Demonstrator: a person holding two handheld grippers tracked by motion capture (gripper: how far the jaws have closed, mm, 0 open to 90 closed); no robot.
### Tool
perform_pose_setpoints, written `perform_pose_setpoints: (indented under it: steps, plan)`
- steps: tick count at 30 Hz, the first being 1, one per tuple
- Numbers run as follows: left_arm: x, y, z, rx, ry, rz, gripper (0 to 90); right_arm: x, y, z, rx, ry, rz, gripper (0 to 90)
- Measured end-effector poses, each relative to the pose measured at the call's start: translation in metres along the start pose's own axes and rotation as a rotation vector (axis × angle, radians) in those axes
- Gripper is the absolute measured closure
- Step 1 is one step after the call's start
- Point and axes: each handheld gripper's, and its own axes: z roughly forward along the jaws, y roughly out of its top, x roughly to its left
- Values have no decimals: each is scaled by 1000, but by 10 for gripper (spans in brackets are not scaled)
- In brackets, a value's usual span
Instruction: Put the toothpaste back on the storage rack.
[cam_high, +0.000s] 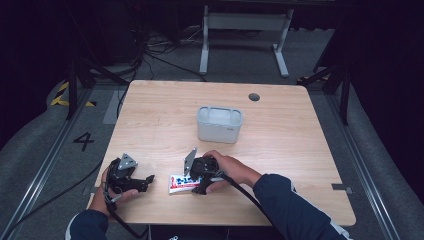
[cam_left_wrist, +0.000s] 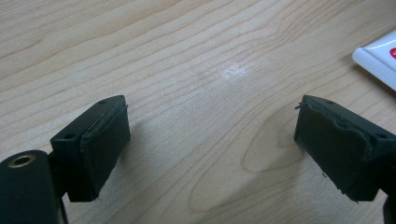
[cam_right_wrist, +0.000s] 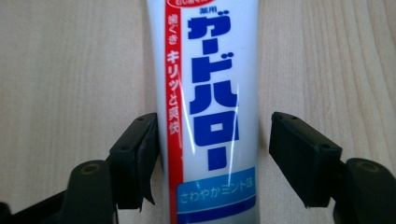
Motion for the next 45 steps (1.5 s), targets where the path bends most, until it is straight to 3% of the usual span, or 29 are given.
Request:
perform_pose_setpoints:
  steps: [7, 11, 17, 45]
  plan:
    - [0, 0, 0, 0, 0, 0, 111, 0, 13, 5, 27, 20, -6, 353]
    - [0, 0, 0, 5, -1, -1, 111, 0, 20, 6, 52, 35, -4, 418]
    - [0, 0, -1, 5, 0, 1, 111, -1, 22, 6, 67, 55, 17, 447]
    - [0, 0, -1, 5, 1, 3, 110, 4, 22, 0, 64, 14, -32, 593]
